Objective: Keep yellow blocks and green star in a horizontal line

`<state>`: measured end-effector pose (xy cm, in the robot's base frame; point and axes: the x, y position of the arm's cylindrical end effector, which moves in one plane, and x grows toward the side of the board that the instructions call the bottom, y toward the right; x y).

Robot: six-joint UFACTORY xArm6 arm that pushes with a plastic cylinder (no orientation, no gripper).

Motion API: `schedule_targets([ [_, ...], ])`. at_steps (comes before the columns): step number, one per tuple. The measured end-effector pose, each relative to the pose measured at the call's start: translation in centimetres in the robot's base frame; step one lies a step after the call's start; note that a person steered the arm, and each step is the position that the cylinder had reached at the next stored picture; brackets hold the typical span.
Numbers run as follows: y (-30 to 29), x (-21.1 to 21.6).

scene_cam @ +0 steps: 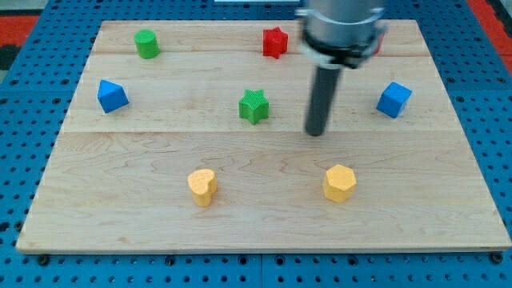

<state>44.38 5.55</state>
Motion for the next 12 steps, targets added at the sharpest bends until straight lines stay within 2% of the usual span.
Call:
schedule_targets([
  [1,-3.0,2.7],
  [2,-2.5,3.9],
  [3,-4.6,5.5],
  [4,-3.1,6.4],
  [5,4.5,7.5],
  [6,7.2,7.6],
  [7,7.5,3.3],
  [8,3.0,-3.4],
  [9,-6.3,-5.1],
  [10,-12.1,-6.3],
  [11,-19.0,-3.2],
  [12,-25.6,4.7],
])
